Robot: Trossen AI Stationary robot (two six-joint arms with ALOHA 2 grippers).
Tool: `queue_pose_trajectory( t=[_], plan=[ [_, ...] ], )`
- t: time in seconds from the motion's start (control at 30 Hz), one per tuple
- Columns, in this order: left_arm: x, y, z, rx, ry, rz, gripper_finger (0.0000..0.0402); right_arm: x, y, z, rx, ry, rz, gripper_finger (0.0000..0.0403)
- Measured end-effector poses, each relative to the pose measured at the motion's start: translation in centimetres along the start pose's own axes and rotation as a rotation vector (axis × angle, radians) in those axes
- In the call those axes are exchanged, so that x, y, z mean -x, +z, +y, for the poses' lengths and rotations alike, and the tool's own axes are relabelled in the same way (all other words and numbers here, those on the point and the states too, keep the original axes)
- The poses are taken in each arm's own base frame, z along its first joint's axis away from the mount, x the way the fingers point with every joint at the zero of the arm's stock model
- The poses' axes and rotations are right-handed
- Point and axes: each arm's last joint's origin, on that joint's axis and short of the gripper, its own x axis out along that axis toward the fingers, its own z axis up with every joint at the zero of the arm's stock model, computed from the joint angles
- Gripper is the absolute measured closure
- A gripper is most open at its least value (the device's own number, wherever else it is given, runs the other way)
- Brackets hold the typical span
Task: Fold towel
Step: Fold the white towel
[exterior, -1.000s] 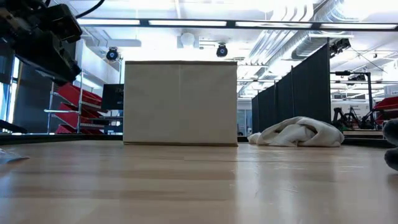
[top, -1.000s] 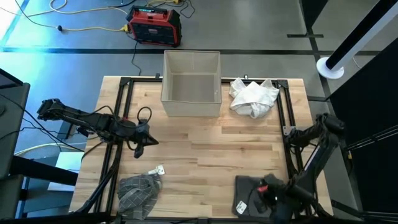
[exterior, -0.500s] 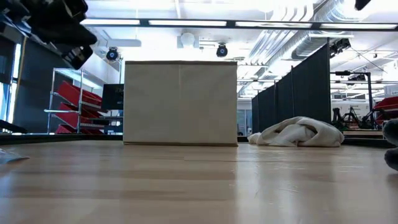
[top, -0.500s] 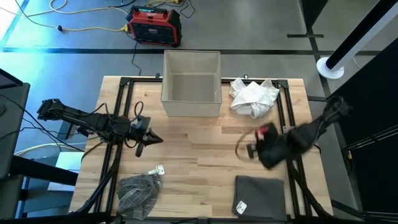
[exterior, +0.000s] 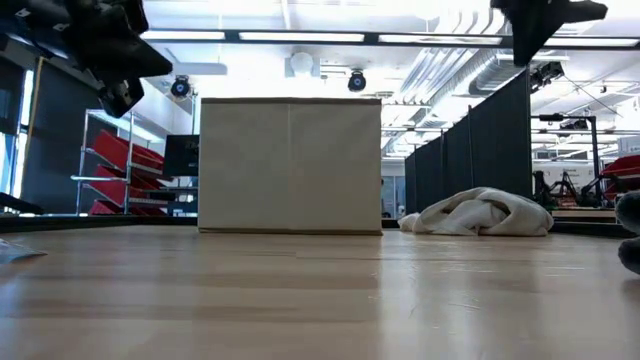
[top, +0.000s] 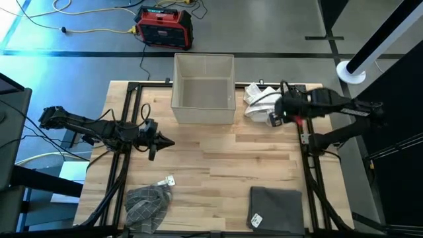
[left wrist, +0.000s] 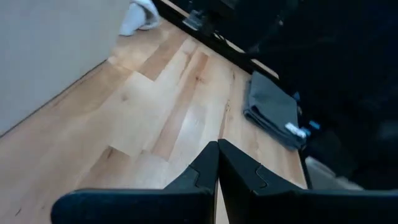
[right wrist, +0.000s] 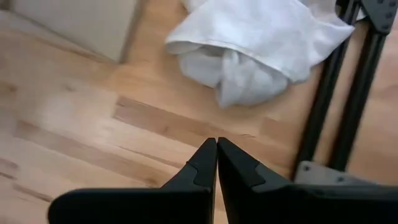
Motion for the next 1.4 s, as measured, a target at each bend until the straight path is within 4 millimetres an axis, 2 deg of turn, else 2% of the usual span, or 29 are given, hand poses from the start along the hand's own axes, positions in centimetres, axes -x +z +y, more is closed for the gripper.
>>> queue_pose_trajectory(
  t=[0.2,0.33,0.5,0.6,0.7,0.8,0.97,1.07,1.2,1.4],
  plan=[
    [-0.2,1.2,1.7,0.062,0.171,-0.119,0.0401,-1.0,2.8,-2.4,0.071,-0.073,0.014,0.0403],
    [-0.2,2.0,2.8,0.141,0.223,-0.168,0.0401,-1.9,4.3,-3.7,0.073,-0.126,0.038,0.0403],
    [-0.1,2.6,3.9,0.117,0.291,-0.199,0.0401,-3.5,6.0,-4.4,0.128,-0.165,0.112,0.0401],
    [-0.2,2.8,4.5,0.086,0.289,-0.171,0.0401,-4.9,6.7,-4.4,0.185,-0.194,0.171,0.0388],
    [-0.5,2.8,4.9,0.069,0.236,-0.107,0.0401,-7.1,6.6,-4.4,0.24,-0.199,0.269,0.0355],
    [-0.9,2.7,5.1,0.078,0.211,-0.065,0.0401,-9.7,5.8,-4.3,0.279,-0.134,0.353,0.0312],
    [-1.4,2.4,5.3,0.063,0.217,-0.029,0.0401,-14.3,5.4,-4.4,0.335,-0.14,0.241,0.0238],
    [-1.7,2.4,5.3,0.043,0.204,-0.01,0.0401,-16.1,5.5,-4.1,0.386,-0.14,0.141,0.0205],
    [-2.1,2.1,5.4,0.029,0.182,0.034,0.0401,-18.0,5.5,-4.1,0.379,-0.104,0.057,0.0182],
    [-2.4,1.9,5.5,0.055,0.168,0.067,0.0401,-20.2,5.2,-4.8,0.393,-0.11,0.108,0.0181]
  ],
)
